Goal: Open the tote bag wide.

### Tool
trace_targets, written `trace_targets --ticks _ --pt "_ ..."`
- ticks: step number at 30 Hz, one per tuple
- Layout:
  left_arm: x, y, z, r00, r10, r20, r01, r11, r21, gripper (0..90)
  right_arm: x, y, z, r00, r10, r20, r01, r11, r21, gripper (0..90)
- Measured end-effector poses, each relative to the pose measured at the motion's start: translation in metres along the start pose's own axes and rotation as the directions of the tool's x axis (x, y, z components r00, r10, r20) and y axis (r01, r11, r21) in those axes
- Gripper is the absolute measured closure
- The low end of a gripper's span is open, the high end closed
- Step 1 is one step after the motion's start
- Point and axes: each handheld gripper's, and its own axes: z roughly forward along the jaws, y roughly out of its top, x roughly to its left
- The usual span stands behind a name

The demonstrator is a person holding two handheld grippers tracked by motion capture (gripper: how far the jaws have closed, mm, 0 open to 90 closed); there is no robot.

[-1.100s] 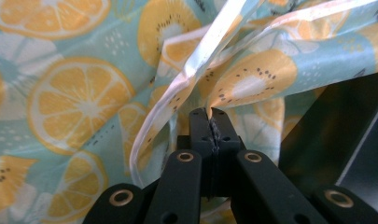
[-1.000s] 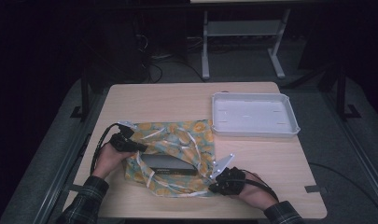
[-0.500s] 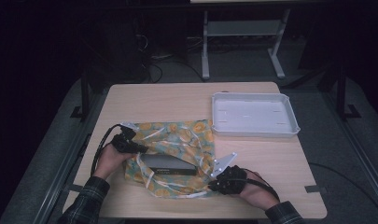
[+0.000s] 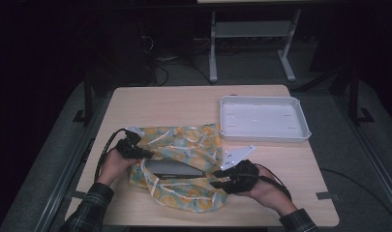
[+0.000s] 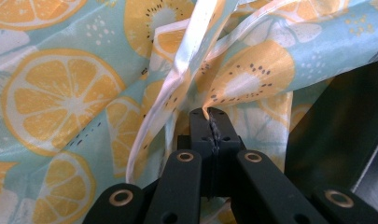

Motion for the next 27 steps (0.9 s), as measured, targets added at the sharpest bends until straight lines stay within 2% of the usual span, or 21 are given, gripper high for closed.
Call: trace_targets --ticks 2,6,9,11,19,20,24,27 --pt "0.000 0.000 -0.001 1.0000 0.009 -0.001 -0.009 0.9999 0.013 89.7 -0.002 0.008 -0.001 0.9998 0.017 0.008 -0.017 1.000 -0.024 61.4" --pt "0.000 0.000 -0.001 1.0000 0.005 -0.001 -0.005 0.9999 0.009 89.7 -0.012 0.022 0.005 0.9992 0.037 0.019 -0.035 0.998 -0.059 61.0" --pt "0.000 0.001 -0.001 0.9999 0.016 -0.004 -0.016 0.9997 0.016 89.7 -0.019 0.031 0.017 0.9988 0.038 0.032 -0.036 0.998 -0.050 61.0" --pt "0.000 0.000 -0.001 1.0000 0.006 -0.002 -0.006 0.9999 0.008 89.7 -0.023 0.035 0.027 0.9986 0.022 0.047 -0.021 0.999 -0.037 60.9" --pt "-0.001 0.000 0.000 1.0000 0.009 -0.003 -0.009 1.0000 -0.002 89.7 -0.028 0.040 0.062 0.9970 -0.007 0.077 0.004 0.999 0.034 61.4" --pt "-0.001 0.000 0.000 0.9999 0.012 -0.004 -0.012 0.9999 -0.004 89.7 -0.029 0.040 0.064 0.9962 -0.024 0.083 0.021 0.999 0.036 63.4" --pt "-0.001 0.000 0.000 1.0000 0.007 -0.003 -0.007 1.0000 -0.002 89.7 -0.029 0.039 0.067 0.9960 -0.004 0.090 0.000 0.999 0.044 78.3" --pt "0.000 0.000 0.000 1.0000 0.006 -0.001 -0.006 1.0000 -0.003 89.7 -0.032 0.039 0.068 0.9957 -0.014 0.092 0.011 0.999 0.037 88.8"
